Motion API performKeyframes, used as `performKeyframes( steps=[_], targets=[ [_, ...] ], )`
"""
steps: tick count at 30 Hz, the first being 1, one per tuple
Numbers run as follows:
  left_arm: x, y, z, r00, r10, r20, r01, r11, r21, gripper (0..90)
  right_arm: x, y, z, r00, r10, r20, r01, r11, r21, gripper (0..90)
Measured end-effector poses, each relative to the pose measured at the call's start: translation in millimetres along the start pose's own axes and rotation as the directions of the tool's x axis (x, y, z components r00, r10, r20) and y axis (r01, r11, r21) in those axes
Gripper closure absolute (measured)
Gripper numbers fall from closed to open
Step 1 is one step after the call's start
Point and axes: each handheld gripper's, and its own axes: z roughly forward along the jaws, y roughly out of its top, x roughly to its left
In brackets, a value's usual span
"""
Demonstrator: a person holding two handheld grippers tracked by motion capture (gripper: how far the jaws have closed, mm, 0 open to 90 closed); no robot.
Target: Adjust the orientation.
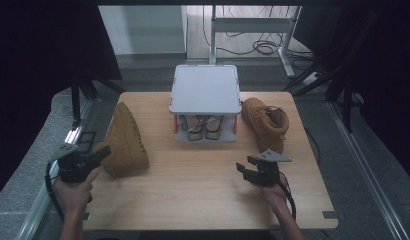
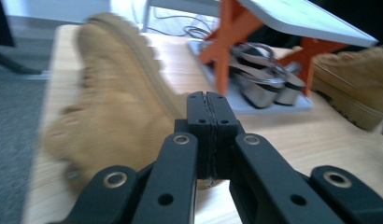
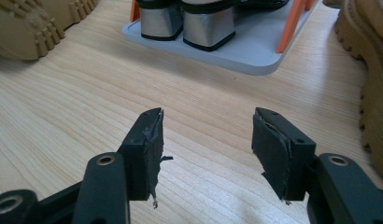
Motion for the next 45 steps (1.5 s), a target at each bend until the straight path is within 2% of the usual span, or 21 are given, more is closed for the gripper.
performKeyframes(
  steps=[3, 7, 10, 13, 15, 17, 19, 23, 30, 32, 35, 37, 45],
  targets=[
    [21.6, -9.0, -3.8, 0.9985, -0.05, -0.021, 0.05, 0.9987, 0.002, 89.6, 2.1, -0.5, 1.8, 0.9999, -0.01, -0.001, 0.01, 1.0, 0.011, 43.6],
    [40.5, -24.8, -2.8, 0.9938, -0.1, -0.048, 0.101, 0.9949, 0.009, 89.6, 2.6, -1.4, 3.5, 0.9999, -0.01, 0.007, 0.01, 1.0, 0.019, 43.5],
    [54.7, -36.1, 1.1, 0.9885, -0.13, -0.077, 0.132, 0.9911, 0.017, 89.6, 3.0, -1.7, 3.6, 0.9999, -0.011, 0.011, 0.011, 1.0, 0.021, 43.6],
    [63.8, -44.4, 9.0, 0.9872, -0.137, -0.082, 0.14, 0.9892, 0.042, 89.5, 2.2, -2.3, 4.3, 0.9998, -0.014, 0.017, 0.014, 1.0, 0.023, 43.5],
    [65.9, -47.6, 15.4, 0.9884, -0.121, -0.092, 0.127, 0.9898, 0.064, 89.5, 1.2, -2.7, 5.4, 0.9997, -0.012, 0.019, 0.012, 1.0, 0.028, 43.5],
    [66.5, -49.5, 21.5, 0.988, -0.123, -0.093, 0.131, 0.9879, 0.083, 89.5, 1.2, -3.1, 6.2, 0.9997, -0.012, 0.02, 0.011, 0.999, 0.031, 43.5],
    [65.4, -49.9, 26.1, 0.989, -0.102, -0.108, 0.112, 0.9886, 0.1, 89.5, 1.3, -3.3, 5.9, 0.9997, -0.014, 0.022, 0.013, 0.999, 0.031, 43.5],
    [64.8, -50.5, 34.4, 0.9893, -0.089, -0.115, 0.103, 0.9879, 0.116, 89.5, 0.3, -4.0, 4.5, 0.9995, -0.015, 0.029, 0.014, 0.999, 0.032, 43.5],
    [69.4, -53.8, 41.0, 0.9885, -0.108, -0.105, 0.122, 0.9842, 0.129, 89.4, -1.4, -4.4, 5.9, 0.9993, -0.007, 0.036, 0.006, 0.999, 0.038, 43.4],
    [68.9, -53.6, 42.0, 0.9896, -0.112, -0.091, 0.122, 0.9845, 0.125, 89.5, -1.3, -4.5, 6.4, 0.9992, -0.011, 0.038, 0.009, 0.999, 0.039, 43.5],
    [67.5, -52.5, 43.0, 0.9894, -0.113, -0.091, 0.124, 0.9848, 0.121, 89.6, -1.0, -4.6, 6.4, 0.9992, -0.011, 0.038, 0.01, 0.999, 0.041, 43.5],
    [67.8, -51.4, 42.4, 0.9883, -0.131, -0.078, 0.14, 0.9824, 0.124, 89.6, -1.1, -4.6, 6.4, 0.9992, -0.012, 0.038, 0.01, 0.999, 0.038, 43.5],
    [62.9, -47.7, 42.6, 0.9902, -0.116, -0.079, 0.124, 0.9856, 0.115, 89.7, -0.2, -5.2, 7.7, 0.9992, -0.012, 0.038, 0.01, 0.999, 0.047, 43.4]
  ],
)
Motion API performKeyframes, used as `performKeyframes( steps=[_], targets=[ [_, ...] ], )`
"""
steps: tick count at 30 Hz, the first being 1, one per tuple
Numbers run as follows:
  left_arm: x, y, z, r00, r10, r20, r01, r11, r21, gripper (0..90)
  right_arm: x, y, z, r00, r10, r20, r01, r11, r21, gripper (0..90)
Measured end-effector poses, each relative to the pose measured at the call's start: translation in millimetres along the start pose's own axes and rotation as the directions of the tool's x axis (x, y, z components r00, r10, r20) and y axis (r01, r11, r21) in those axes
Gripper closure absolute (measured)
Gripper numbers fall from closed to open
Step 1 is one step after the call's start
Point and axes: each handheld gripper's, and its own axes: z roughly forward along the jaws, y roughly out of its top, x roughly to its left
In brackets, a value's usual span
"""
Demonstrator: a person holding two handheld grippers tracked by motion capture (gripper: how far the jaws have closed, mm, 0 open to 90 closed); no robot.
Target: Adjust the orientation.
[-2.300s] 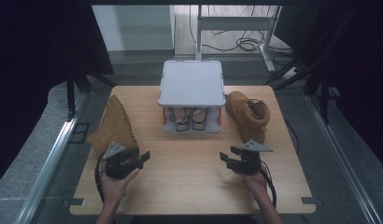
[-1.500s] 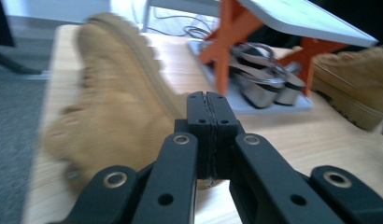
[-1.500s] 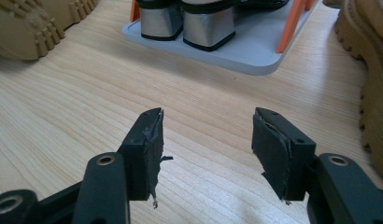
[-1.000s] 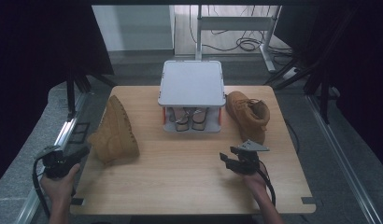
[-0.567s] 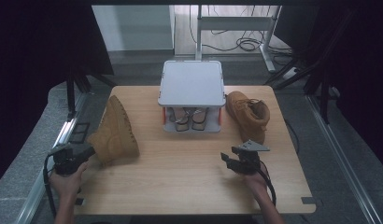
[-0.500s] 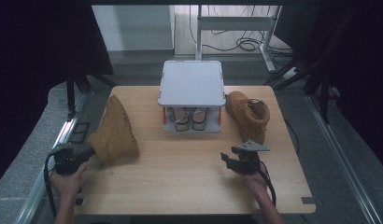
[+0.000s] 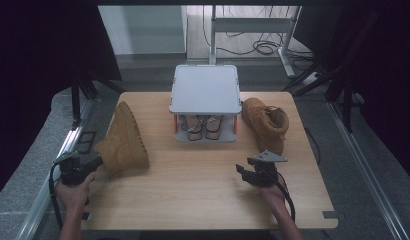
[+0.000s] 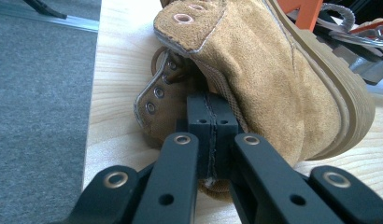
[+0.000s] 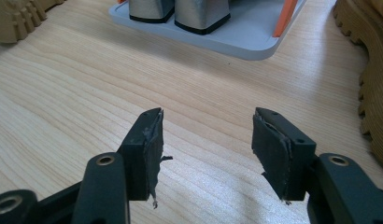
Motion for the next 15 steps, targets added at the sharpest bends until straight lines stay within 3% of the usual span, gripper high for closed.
performKeyframes(
  steps=[15],
  targets=[
    [-7.7, 8.2, -0.4, 0.9998, 0.017, 0.007, -0.017, 0.9998, -0.006, 89.7, -0.8, 0.5, -2.5, 1.0, 0.004, 0.006, -0.004, 1.0, -0.008, 43.4]
  ],
)
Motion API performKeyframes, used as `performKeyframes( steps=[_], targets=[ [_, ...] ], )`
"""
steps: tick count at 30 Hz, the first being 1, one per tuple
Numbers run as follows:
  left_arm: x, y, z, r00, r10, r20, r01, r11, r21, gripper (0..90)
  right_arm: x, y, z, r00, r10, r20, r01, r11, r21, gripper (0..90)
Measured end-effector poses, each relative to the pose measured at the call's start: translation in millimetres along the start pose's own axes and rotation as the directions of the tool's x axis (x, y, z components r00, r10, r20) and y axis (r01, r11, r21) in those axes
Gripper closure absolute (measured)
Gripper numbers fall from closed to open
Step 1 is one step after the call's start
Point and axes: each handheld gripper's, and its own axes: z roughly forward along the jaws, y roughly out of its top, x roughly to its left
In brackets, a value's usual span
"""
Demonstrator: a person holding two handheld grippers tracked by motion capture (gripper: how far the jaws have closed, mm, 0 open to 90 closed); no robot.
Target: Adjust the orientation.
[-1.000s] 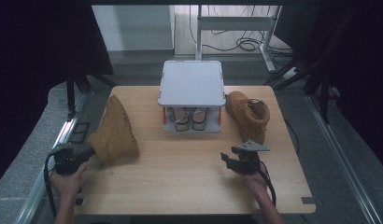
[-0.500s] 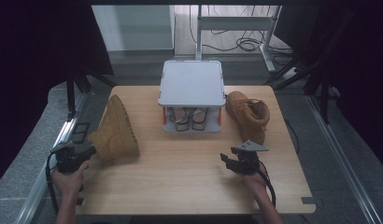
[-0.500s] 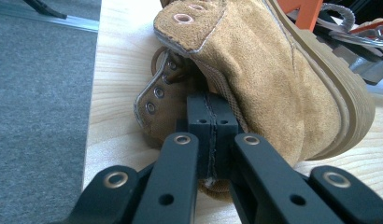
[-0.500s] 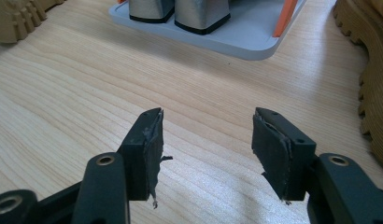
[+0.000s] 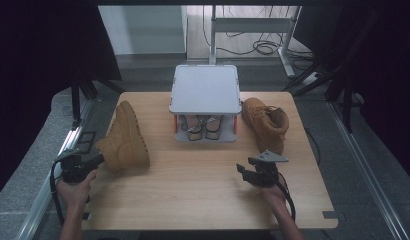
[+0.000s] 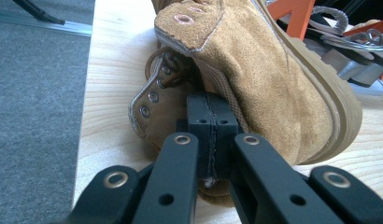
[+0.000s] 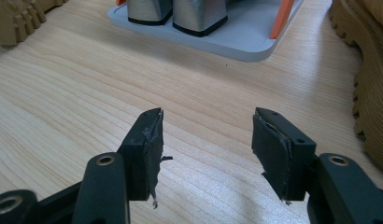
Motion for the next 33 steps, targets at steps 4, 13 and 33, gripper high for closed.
performKeyframes(
  steps=[4, 13, 33],
  targets=[
    [-1.3, 1.6, -0.1, 1.0, 0.003, 0.001, -0.003, 1.0, 0.001, 89.7, -1.1, 0.0, -0.2, 1.0, 0.002, 0.001, -0.002, 1.0, -0.001, 43.4],
    [-6.8, 7.2, 3.4, 0.9995, 0.03, -0.007, -0.03, 0.9995, 0.005, 89.7, -3.6, 0.4, -2.4, 0.9999, 0.008, 0.009, -0.008, 1.0, -0.007, 43.4],
    [-34.7, 30.6, 18.1, 0.9963, 0.084, 0.014, -0.085, 0.9962, 0.02, 89.7, -7.1, 1.1, -6.0, 0.9995, 0.019, 0.023, -0.019, 1.0, -0.012, 43.5]
  ],
)
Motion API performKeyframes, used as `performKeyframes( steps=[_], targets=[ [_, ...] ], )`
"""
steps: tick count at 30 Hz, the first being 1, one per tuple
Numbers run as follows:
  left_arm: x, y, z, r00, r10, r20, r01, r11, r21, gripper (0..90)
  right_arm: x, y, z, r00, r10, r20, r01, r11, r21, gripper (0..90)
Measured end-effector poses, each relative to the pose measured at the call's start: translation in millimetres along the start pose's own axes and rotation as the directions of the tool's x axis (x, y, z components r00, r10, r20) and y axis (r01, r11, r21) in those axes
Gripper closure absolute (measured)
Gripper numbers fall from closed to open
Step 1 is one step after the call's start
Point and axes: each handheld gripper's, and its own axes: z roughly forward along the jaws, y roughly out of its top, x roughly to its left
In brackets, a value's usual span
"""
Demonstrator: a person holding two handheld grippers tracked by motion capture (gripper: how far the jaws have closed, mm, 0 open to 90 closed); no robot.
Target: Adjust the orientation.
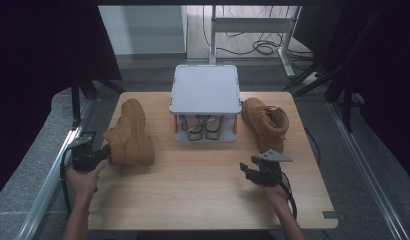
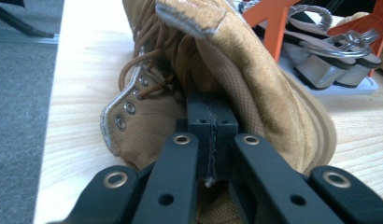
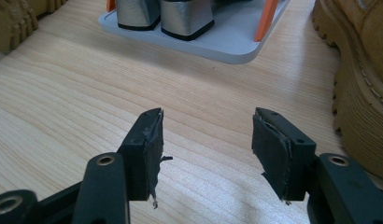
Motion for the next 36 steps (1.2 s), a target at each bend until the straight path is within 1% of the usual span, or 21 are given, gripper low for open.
performKeyframes(
  steps=[3, 6, 7, 8, 10, 13, 16, 18, 19, 21, 23, 25, 26, 28, 29, 30, 32, 36],
  targets=[
    [-7.9, 4.4, 6.4, 0.9997, 0.017, 0.017, -0.018, 0.9997, 0.015, 89.6, -1.4, 0.1, -1.5, 1.0, 0.004, 0.002, -0.004, 1.0, -0.003, 43.4],
    [-19.3, 8.2, 19.2, 0.9984, 0.034, 0.044, -0.035, 0.9988, 0.035, 89.2, -2.9, -0.2, -2.6, 1.0, 0.005, 0.006, -0.005, 1.0, -0.004, 43.4],
    [-24.1, 10.3, 22.3, 0.9974, 0.028, 0.067, -0.028, 0.9995, 0.013, 89.5, -3.6, -0.4, -2.1, 1.0, 0.005, 0.006, -0.005, 1.0, -0.003, 43.4],
    [-29.1, 14.3, 24.4, 0.9971, 0.029, 0.07, -0.03, 0.9995, 0.013, 89.4, -4.2, -0.6, -1.8, 0.9999, 0.007, 0.008, -0.007, 1.0, -0.001, 43.5],
    [-39.8, 22.6, 30.0, 0.9966, 0.058, 0.058, -0.06, 0.9977, 0.032, 89.5, -4.5, -1.2, -2.1, 0.9999, 0.011, 0.01, -0.011, 1.0, 0.003, 43.4],
    [-54.8, 33.6, 38.3, 0.9927, 0.091, 0.078, -0.096, 0.994, 0.052, 88.8, -4.7, -2.2, -2.3, 0.9999, 0.008, 0.01, -0.009, 1.0, 0.006, 43.4],
    [-68.7, 42.3, 46.7, 0.9887, 0.128, 0.078, -0.134, 0.9881, 0.075, 88.4, -5.8, -3.3, -2.7, 0.9998, 0.011, 0.016, -0.011, 1.0, 0.007, 43.4],
    [-72.9, 44.7, 50.4, 0.9873, 0.129, 0.092, -0.136, 0.988, 0.073, 88.1, -6.3, -4.0, -3.2, 0.9998, 0.014, 0.015, -0.014, 1.0, 0.007, 43.4],
    [-75.5, 46.0, 53.0, 0.9874, 0.121, 0.103, -0.128, 0.9894, 0.068, 87.9, -6.6, -4.2, -3.3, 0.9997, 0.014, 0.018, -0.014, 1.0, 0.006, 43.4],
    [-79.7, 47.5, 57.0, 0.9861, 0.118, 0.117, -0.126, 0.99, 0.064, 87.5, -7.8, -4.8, -3.5, 0.9996, 0.016, 0.022, -0.016, 1.0, 0.006, 43.4],
    [-85.7, 50.1, 61.7, 0.986, 0.119, 0.117, -0.127, 0.9901, 0.061, 87.0, -8.5, -5.2, -3.6, 0.9995, 0.021, 0.025, -0.021, 1.0, 0.008, 43.4],
    [-88.9, 51.9, 63.6, 0.9846, 0.122, 0.125, -0.13, 0.9898, 0.058, 87.0, -8.7, -5.3, -3.9, 0.9994, 0.021, 0.027, -0.021, 1.0, 0.007, 43.4],
    [-90.4, 52.6, 64.0, 0.9842, 0.129, 0.121, -0.137, 0.989, 0.057, 86.9, -8.6, -5.3, -4.3, 0.9994, 0.018, 0.028, -0.018, 1.0, 0.006, 43.4],
    [-91.9, 53.7, 62.7, 0.9838, 0.13, 0.123, -0.138, 0.9891, 0.053, 87.1, -8.8, -5.0, -5.3, 0.9994, 0.016, 0.032, -0.016, 1.0, 0.003, 43.4],
    [-92.1, 54.3, 61.3, 0.9834, 0.129, 0.128, -0.135, 0.99, 0.042, 87.3, -9.0, -5.0, -5.3, 0.9993, 0.017, 0.033, -0.017, 1.0, 0.002, 43.4],
    [-92.8, 55.6, 58.1, 0.9825, 0.137, 0.127, -0.141, 0.9895, 0.029, 87.4, -9.1, -5.1, -5.1, 0.9993, 0.02, 0.032, -0.02, 1.0, 0.0, 43.4],
    [-94.1, 57.7, 51.9, 0.9816, 0.148, 0.12, -0.151, 0.9883, 0.018, 87.2, -8.9, -5.3, -4.4, 0.9993, 0.02, 0.032, -0.02, 1.0, 0.002, 43.4],
    [-96.9, 57.9, 40.0, 0.978, 0.168, 0.125, -0.169, 0.9857, -0.002, 87.0, -7.5, -5.2, -4.0, 0.9994, 0.017, 0.031, -0.017, 1.0, 0.003, 43.5]
  ],
)
